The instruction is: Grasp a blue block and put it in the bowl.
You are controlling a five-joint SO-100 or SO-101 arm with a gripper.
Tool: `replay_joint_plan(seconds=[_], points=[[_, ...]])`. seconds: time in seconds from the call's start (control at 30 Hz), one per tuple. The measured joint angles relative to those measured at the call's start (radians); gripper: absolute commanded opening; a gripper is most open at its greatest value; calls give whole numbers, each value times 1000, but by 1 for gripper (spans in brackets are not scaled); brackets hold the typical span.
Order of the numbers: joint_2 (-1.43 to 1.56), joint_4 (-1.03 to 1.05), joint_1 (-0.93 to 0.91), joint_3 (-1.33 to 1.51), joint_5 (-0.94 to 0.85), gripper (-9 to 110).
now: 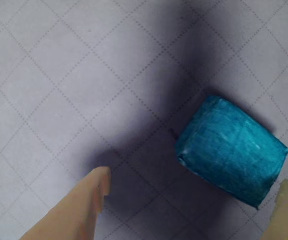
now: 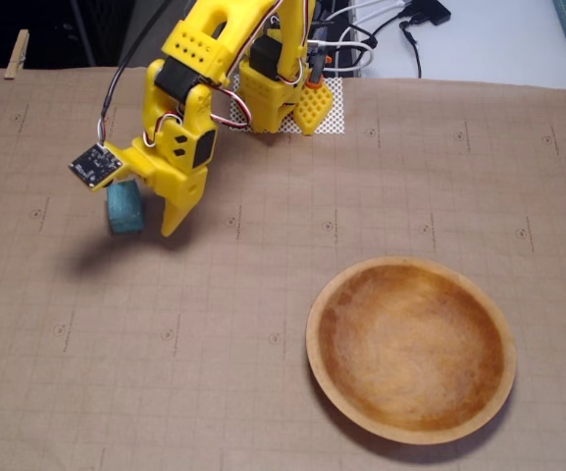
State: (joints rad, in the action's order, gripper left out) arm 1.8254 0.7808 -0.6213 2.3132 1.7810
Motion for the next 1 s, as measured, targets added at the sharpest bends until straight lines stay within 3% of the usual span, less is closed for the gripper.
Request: replay_joint_plan(seconds=[1.0], points=[[-81, -60, 20, 0, 77, 42]])
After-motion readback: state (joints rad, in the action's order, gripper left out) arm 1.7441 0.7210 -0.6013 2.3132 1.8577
